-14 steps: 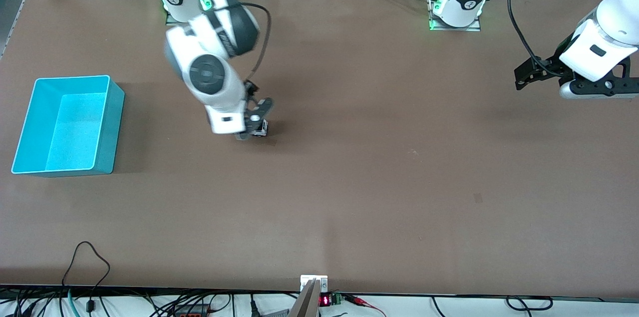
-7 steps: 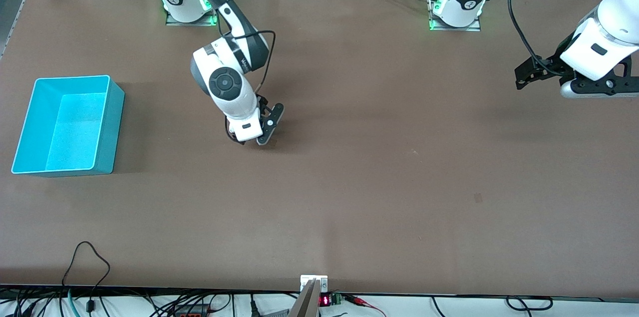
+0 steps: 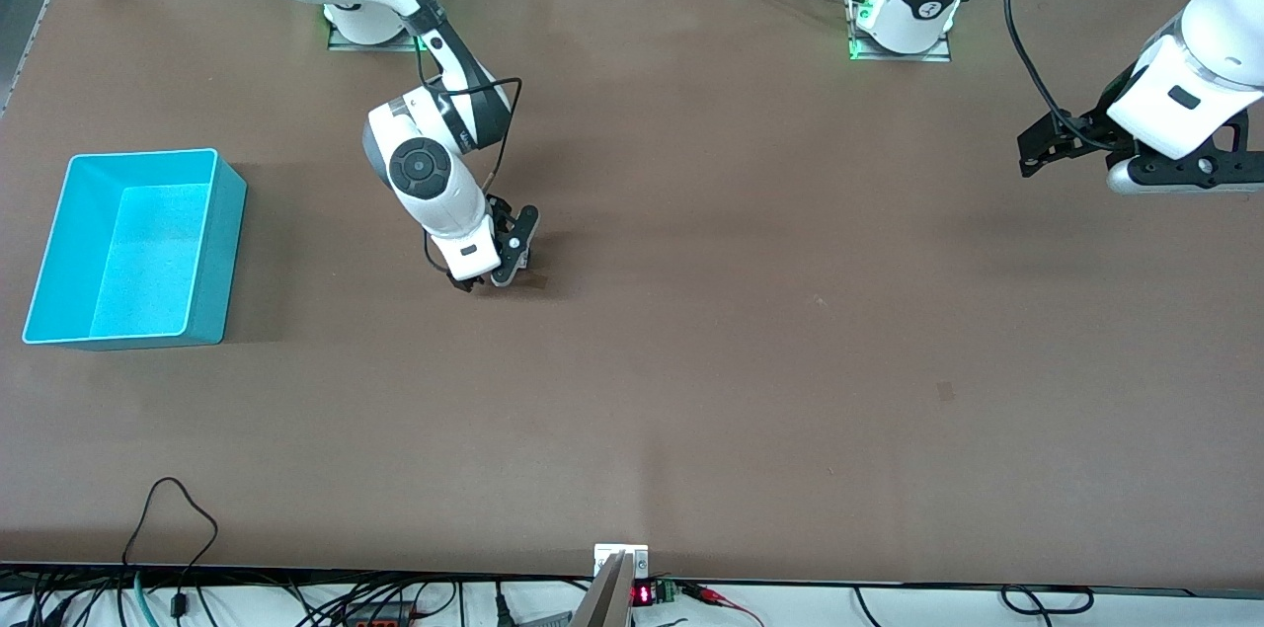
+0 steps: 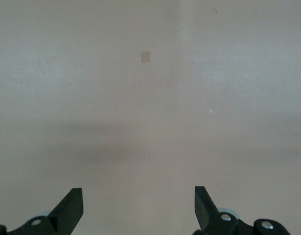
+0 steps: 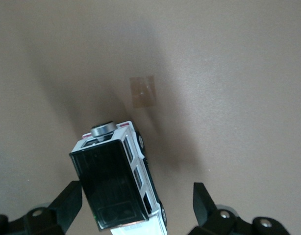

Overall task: Wind and store white jeep toy
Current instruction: 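Close the right gripper on the white jeep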

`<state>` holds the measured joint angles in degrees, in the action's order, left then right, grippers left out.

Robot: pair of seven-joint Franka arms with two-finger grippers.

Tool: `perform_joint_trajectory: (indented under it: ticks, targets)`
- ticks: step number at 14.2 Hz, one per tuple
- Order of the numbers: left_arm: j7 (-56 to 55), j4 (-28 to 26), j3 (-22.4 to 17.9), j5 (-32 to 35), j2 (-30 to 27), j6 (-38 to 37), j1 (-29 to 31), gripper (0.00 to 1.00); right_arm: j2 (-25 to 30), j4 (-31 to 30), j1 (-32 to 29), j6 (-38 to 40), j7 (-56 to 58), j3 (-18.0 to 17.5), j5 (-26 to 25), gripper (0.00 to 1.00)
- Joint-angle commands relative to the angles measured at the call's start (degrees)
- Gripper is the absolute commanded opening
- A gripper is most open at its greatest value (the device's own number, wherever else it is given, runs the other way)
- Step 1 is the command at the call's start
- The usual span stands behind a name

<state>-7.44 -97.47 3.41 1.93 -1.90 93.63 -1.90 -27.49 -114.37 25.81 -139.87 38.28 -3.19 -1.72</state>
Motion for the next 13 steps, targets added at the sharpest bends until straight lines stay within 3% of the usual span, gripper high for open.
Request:
perform_joint_trajectory:
  ticks: [1, 9, 10, 11, 12, 13]
  targets:
    - [0.6, 2.4, 0.0, -0.1, 0.7, -2.7, -0.4, 1.00, 1.1, -1.6, -0.2, -1.4, 0.6, -0.5, -0.5, 1.00]
    - [0.7, 3.0, 0.7, -0.2, 0.7, -3.0, -0.2, 1.00, 0.6, -3.5, 0.4, -5.2, -0.4, -0.6, -0.2, 1.00]
    - [0.7, 3.0, 0.7, -0.2, 0.7, -3.1, -0.2, 1.00, 0.8, -3.5, 0.4, -5.2, -0.3, -0.6, -0.2, 0.82]
    - [0.7, 3.0, 0.7, -0.2, 0.7, -3.2, -0.2, 1.00, 1.0, -3.5, 0.6, -5.0, -0.3, -0.6, -0.2, 0.52]
    - [0.7, 2.9, 0.7, -0.2, 0.7, -3.2, -0.2, 1.00, 1.4, -3.5, 0.6, -5.0, -0.4, -0.6, -0.2, 0.28]
    - [0.7, 3.0, 0.7, -0.2, 0.7, -3.2, -0.2, 1.00, 1.7, -3.4, 0.6, -4.8, -0.4, -0.6, -0.2, 0.16]
